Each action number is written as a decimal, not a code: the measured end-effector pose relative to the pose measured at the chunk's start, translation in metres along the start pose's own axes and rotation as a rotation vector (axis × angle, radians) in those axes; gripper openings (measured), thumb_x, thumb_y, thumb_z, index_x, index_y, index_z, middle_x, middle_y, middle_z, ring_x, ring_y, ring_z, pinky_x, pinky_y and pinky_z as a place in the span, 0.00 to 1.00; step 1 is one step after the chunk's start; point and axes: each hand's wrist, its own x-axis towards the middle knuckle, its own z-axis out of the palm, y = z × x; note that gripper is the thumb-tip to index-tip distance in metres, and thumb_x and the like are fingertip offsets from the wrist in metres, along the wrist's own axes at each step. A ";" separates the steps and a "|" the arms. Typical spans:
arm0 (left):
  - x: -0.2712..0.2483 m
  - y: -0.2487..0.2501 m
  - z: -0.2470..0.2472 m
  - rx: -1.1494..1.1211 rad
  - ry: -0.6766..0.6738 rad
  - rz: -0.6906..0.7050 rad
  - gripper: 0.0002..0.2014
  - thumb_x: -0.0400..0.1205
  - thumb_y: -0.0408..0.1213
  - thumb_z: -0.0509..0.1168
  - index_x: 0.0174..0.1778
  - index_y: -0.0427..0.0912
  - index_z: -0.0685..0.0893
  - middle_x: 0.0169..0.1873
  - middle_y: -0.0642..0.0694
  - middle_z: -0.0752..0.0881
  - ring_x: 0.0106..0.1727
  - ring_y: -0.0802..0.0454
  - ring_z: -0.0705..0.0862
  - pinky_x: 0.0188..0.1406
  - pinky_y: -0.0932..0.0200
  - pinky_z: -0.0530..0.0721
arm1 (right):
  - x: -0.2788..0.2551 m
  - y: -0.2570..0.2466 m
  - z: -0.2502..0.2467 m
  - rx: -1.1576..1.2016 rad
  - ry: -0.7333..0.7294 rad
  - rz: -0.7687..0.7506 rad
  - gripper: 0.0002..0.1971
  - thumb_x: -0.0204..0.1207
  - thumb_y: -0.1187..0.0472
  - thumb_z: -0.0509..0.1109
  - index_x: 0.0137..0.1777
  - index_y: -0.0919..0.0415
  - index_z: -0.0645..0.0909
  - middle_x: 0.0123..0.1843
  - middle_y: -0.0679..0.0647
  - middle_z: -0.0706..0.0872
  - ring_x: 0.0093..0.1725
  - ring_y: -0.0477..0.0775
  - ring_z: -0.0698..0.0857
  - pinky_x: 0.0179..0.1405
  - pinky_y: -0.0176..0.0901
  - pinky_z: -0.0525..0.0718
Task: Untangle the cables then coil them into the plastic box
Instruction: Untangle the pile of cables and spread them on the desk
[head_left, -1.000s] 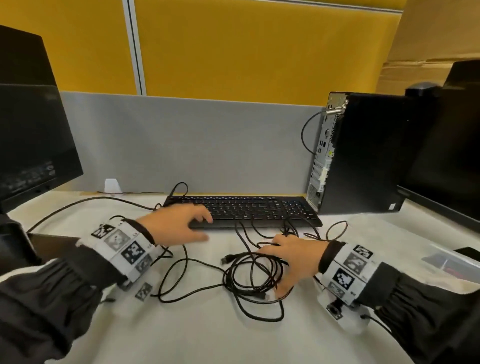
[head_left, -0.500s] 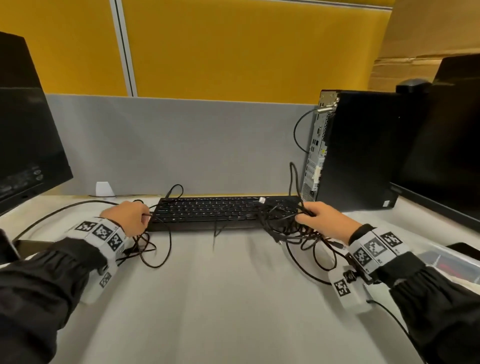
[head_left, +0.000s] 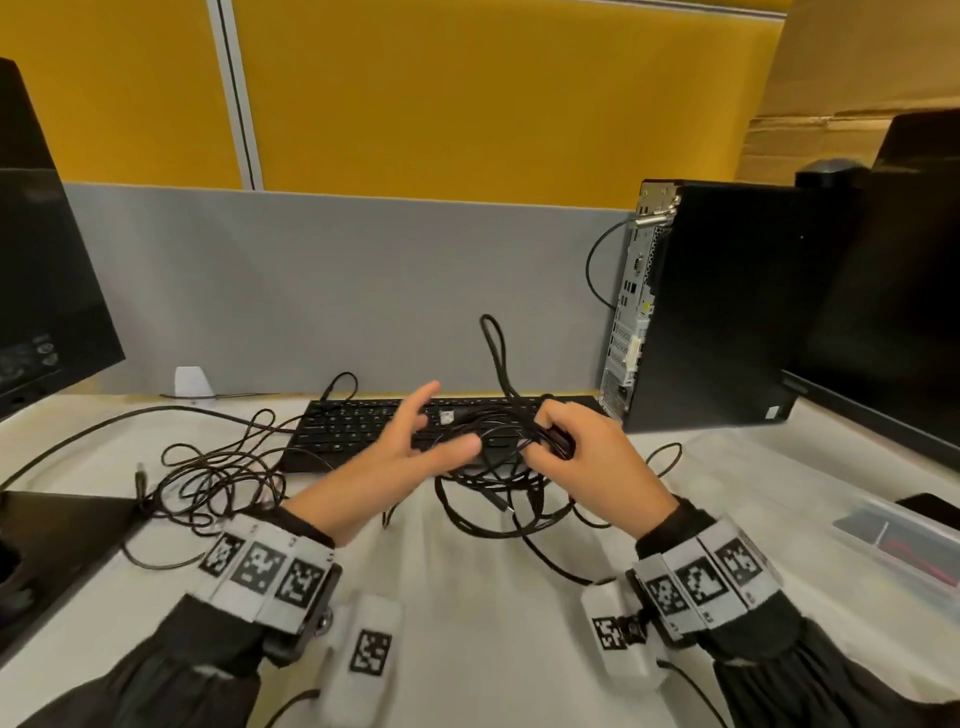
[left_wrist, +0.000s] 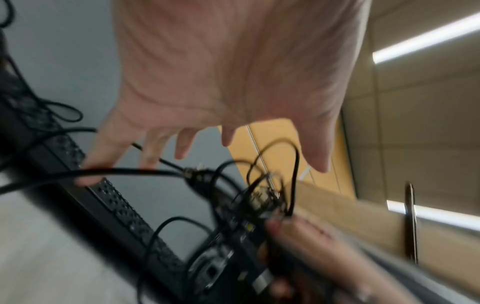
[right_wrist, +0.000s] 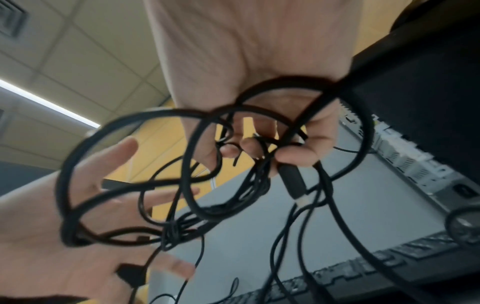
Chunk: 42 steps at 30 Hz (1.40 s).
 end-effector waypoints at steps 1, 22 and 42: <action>0.000 -0.004 0.005 0.083 0.005 0.001 0.52 0.55 0.69 0.72 0.74 0.74 0.53 0.71 0.57 0.61 0.73 0.53 0.69 0.72 0.48 0.67 | -0.001 -0.004 0.001 0.030 0.002 -0.016 0.15 0.74 0.59 0.71 0.33 0.45 0.67 0.34 0.46 0.74 0.34 0.43 0.73 0.34 0.32 0.69; -0.002 -0.028 0.010 -0.744 0.225 0.131 0.22 0.71 0.16 0.56 0.40 0.53 0.73 0.35 0.51 0.78 0.34 0.57 0.75 0.30 0.59 0.74 | -0.041 0.025 -0.021 0.037 -0.499 0.297 0.26 0.69 0.48 0.76 0.66 0.37 0.72 0.57 0.37 0.72 0.44 0.39 0.79 0.42 0.26 0.77; 0.003 -0.014 0.002 -0.449 0.475 -0.065 0.16 0.79 0.20 0.60 0.51 0.49 0.76 0.46 0.44 0.80 0.44 0.51 0.79 0.38 0.57 0.76 | -0.034 0.036 -0.067 0.282 0.325 0.292 0.05 0.73 0.59 0.73 0.37 0.57 0.84 0.26 0.45 0.82 0.27 0.37 0.76 0.32 0.34 0.74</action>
